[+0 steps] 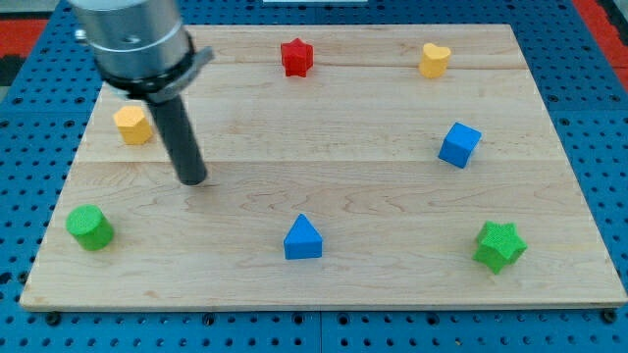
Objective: Move the blue cube towards center
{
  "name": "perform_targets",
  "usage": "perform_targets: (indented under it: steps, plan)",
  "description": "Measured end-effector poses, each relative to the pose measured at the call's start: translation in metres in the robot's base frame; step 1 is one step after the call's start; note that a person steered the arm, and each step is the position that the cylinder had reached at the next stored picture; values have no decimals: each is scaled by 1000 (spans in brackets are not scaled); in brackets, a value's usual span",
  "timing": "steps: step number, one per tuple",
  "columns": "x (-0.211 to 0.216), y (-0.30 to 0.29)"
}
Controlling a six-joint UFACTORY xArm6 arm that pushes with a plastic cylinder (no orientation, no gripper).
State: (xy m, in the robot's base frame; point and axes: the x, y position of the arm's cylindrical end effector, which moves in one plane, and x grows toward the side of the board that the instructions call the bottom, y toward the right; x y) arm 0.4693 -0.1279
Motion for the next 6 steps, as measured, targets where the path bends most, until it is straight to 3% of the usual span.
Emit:
perform_targets:
  steps: [1, 5, 6]
  plan:
    - [0, 21]
    - [4, 300]
    - [-8, 341]
